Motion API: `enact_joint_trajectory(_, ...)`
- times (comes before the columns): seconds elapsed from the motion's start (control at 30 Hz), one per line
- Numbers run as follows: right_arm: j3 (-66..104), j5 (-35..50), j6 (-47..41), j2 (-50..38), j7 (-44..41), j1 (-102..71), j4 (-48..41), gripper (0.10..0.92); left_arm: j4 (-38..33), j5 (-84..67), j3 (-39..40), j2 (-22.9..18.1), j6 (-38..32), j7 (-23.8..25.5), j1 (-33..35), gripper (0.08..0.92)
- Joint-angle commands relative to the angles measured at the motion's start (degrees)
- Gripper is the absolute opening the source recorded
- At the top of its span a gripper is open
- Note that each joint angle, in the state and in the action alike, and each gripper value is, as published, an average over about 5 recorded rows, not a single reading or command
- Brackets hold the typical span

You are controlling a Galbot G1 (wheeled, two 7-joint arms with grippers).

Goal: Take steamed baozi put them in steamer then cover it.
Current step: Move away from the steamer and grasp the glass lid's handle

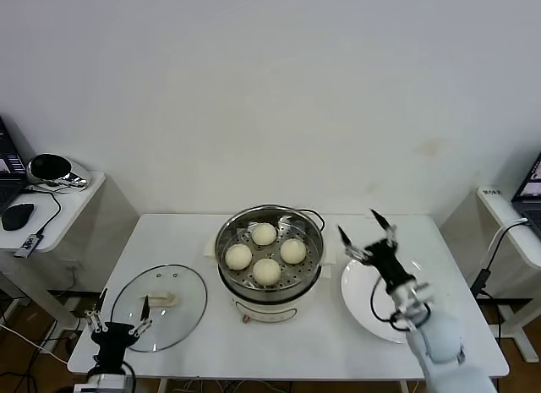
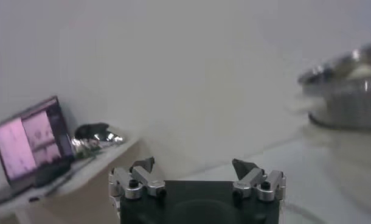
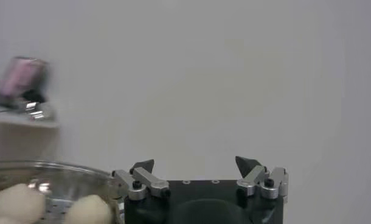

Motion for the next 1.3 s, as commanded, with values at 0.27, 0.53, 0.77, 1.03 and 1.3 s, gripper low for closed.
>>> enact_joint_trajectory(0.27, 22.32, -3.33, 5.16, 14.11, 10.11, -20.47, 5.36, 0.823, 5.67, 49.17, -5.07, 6.75, -1.89, -0.64, 4.98, 0.823)
enact_joint_trajectory(0.53, 22.20, -3.72, 5.55, 15.16, 10.49, -20.41, 5.18, 0.823, 16.23, 51.92, 0.09, 8.53, -2.63, 1.51, -9.88, 0.823)
enact_joint_trajectory(0.77, 22.04, -4.62, 6.89, 15.86, 10.53, -20.50, 4.40, 0.823, 20.02, 51.99, 2.90, 9.19, -2.72, 3.50, -15.90, 0.823)
enact_joint_trajectory(1.03, 22.23, -4.59, 6.88, 16.06, 10.62, -20.48, 4.40, 0.823, 22.00, 51.58, 5.24, 9.10, -2.79, 4.44, -18.21, 0.823)
enact_joint_trajectory(1.3, 22.38, -4.59, 7.09, 16.19, 10.55, -20.78, 4.30, 0.823, 22.87, 50.84, 6.77, 9.35, -2.67, 5.59, -19.15, 0.823)
